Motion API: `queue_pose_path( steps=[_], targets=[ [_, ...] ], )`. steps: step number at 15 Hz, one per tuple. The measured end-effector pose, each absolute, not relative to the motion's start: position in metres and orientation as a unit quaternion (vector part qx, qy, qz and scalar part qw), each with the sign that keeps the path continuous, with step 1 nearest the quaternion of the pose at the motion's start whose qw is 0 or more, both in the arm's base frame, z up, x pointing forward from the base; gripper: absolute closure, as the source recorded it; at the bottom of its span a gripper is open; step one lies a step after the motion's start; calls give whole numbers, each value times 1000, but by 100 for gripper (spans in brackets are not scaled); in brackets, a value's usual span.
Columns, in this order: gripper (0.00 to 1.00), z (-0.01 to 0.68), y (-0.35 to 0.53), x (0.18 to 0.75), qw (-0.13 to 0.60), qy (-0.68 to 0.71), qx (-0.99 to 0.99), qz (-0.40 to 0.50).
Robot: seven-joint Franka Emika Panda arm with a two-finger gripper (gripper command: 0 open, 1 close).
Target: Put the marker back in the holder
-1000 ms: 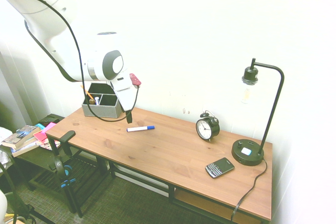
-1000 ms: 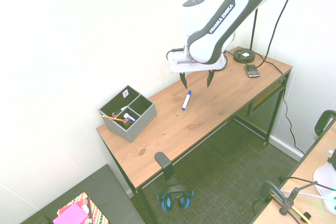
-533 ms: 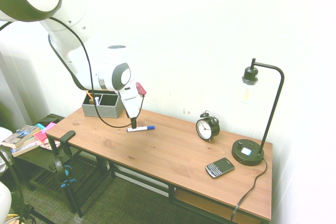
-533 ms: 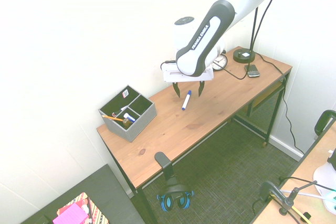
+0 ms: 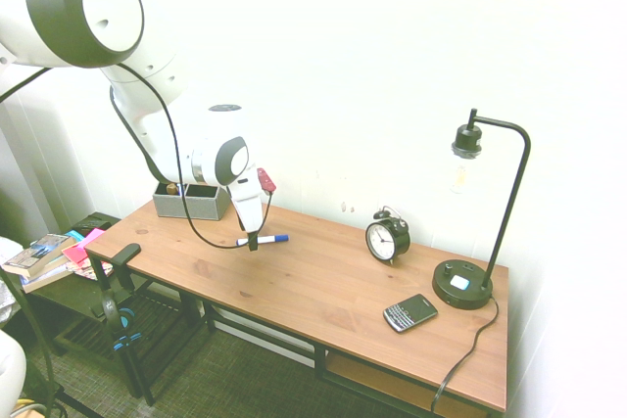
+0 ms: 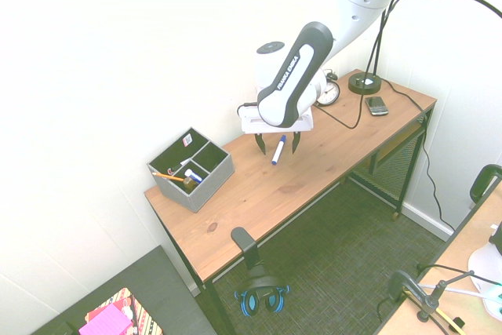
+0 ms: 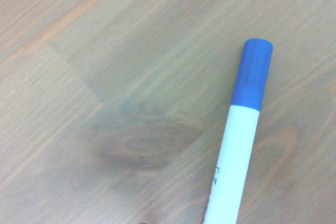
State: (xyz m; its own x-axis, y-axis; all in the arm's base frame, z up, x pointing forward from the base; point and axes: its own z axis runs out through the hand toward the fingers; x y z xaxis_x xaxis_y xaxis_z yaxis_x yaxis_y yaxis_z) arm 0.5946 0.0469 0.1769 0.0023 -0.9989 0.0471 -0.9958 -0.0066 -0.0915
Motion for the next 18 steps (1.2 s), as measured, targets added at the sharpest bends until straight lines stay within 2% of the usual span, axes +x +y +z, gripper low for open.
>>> queue_pose_path(
  steps=[18],
  targets=[
    [100,160,50,604,22,703,-710,-34]
  ],
)
